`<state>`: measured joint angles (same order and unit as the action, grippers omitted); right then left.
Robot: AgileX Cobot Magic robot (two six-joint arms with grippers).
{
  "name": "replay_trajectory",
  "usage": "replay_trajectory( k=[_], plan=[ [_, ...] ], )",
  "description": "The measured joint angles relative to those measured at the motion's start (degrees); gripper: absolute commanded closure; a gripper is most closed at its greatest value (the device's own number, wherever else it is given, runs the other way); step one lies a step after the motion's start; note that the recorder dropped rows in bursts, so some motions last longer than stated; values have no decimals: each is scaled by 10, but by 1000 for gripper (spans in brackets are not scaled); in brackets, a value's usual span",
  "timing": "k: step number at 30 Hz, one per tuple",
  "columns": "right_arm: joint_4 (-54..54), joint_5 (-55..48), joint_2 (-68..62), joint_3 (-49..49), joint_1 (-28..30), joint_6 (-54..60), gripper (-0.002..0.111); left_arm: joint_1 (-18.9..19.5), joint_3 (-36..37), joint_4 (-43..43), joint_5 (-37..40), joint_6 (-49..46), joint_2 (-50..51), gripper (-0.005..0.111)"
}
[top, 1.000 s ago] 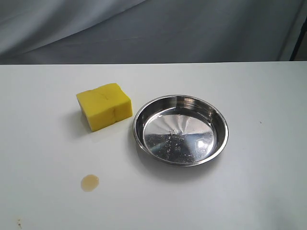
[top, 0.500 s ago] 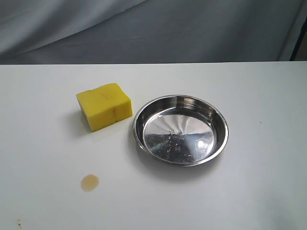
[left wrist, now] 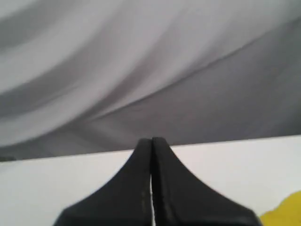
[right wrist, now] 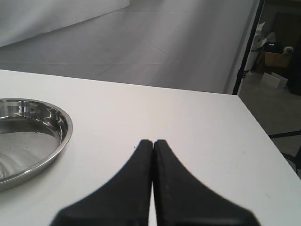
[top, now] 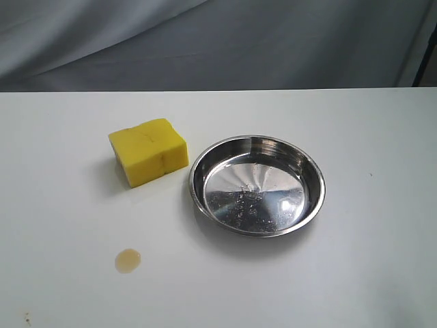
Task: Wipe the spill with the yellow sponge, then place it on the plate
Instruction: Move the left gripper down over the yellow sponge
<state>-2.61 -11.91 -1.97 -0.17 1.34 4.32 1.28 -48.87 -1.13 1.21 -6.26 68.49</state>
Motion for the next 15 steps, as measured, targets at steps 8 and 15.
replay_trajectory(
  k=[8,15],
  plan=[
    [0,0,0,0,0,0,108,0,-166,-6,274,-16,121,107],
    [0,0,0,0,0,0,108,0,-255,61,392,-77,204,107]
  ],
)
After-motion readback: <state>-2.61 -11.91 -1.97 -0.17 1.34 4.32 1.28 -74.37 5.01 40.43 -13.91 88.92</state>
